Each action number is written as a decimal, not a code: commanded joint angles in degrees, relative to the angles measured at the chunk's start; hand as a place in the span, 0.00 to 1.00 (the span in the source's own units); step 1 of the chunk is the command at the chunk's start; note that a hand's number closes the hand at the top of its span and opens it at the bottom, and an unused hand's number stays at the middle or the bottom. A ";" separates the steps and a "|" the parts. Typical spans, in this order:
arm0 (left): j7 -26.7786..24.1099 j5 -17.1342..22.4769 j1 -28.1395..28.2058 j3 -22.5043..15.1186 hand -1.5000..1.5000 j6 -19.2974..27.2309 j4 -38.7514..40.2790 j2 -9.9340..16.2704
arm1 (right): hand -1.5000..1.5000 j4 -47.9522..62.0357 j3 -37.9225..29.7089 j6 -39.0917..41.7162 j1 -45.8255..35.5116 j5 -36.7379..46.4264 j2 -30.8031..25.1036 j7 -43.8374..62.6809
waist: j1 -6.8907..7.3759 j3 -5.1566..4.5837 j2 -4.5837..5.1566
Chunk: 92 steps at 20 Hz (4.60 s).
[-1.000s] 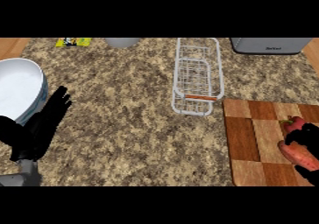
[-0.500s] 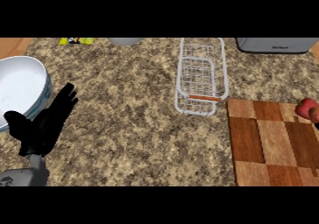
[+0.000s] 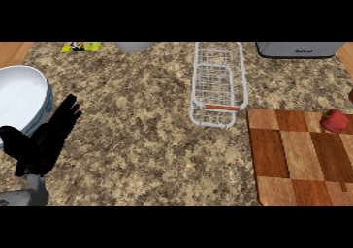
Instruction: Pick the sweet potato from the cutting board and place it in the tiered basket
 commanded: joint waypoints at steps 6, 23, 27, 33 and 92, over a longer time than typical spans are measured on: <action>1.54 0.18 3.42 0.66 0.50 -0.83 -4.85 -0.13 | 1.00 -21.55 1.39 16.65 -0.97 -9.55 0.45 17.38 | -0.22 -0.03 -0.10; -0.87 -0.87 -0.35 2.52 0.50 -3.37 1.40 -0.89 | 1.00 -32.81 18.63 12.34 -17.83 -4.97 19.47 52.35 | 0.24 -0.02 0.17; 6.54 -0.10 -3.50 2.92 0.50 -1.78 -2.70 -0.58 | 1.00 -28.25 22.62 8.95 -18.80 0.18 22.89 54.09 | 0.48 0.01 0.19; -2.98 -5.89 -1.52 0.70 0.50 0.29 3.57 -4.83 | 1.00 -22.47 23.16 6.83 -17.58 1.87 23.88 49.65 | 0.22 0.00 0.27; 3.81 -2.82 -2.87 4.74 0.50 -4.66 -0.82 -3.93 | 0.00 15.81 -17.04 -4.64 -27.27 -29.56 0.51 32.08 | 0.53 0.08 0.60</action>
